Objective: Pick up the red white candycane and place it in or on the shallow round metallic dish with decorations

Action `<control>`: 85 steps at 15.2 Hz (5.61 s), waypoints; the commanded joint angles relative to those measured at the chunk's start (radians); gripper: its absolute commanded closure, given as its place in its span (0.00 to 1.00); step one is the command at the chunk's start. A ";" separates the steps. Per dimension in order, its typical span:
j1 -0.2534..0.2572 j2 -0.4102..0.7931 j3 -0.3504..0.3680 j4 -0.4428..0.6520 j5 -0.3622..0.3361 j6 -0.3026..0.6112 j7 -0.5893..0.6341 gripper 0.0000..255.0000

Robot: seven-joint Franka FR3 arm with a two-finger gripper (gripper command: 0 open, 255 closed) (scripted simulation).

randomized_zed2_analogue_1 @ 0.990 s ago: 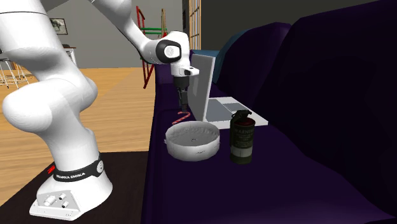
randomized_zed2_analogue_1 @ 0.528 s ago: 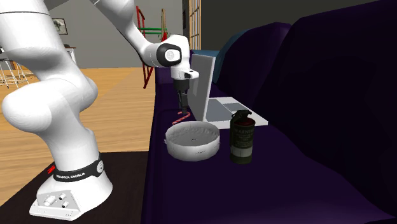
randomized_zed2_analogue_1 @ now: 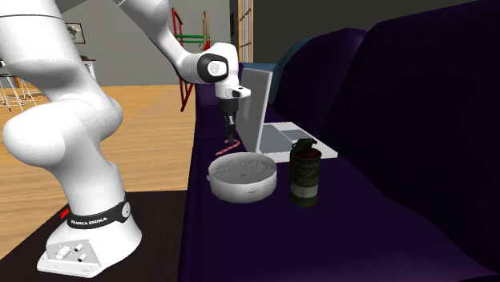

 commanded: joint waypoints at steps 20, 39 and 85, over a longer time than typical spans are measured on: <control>0.037 -0.158 -0.081 0.088 0.085 -0.236 -0.078 1.00; 0.003 -0.363 -0.347 0.003 0.078 -0.378 -0.374 1.00; -0.085 -0.369 -0.511 -0.099 0.000 -0.301 -0.587 0.00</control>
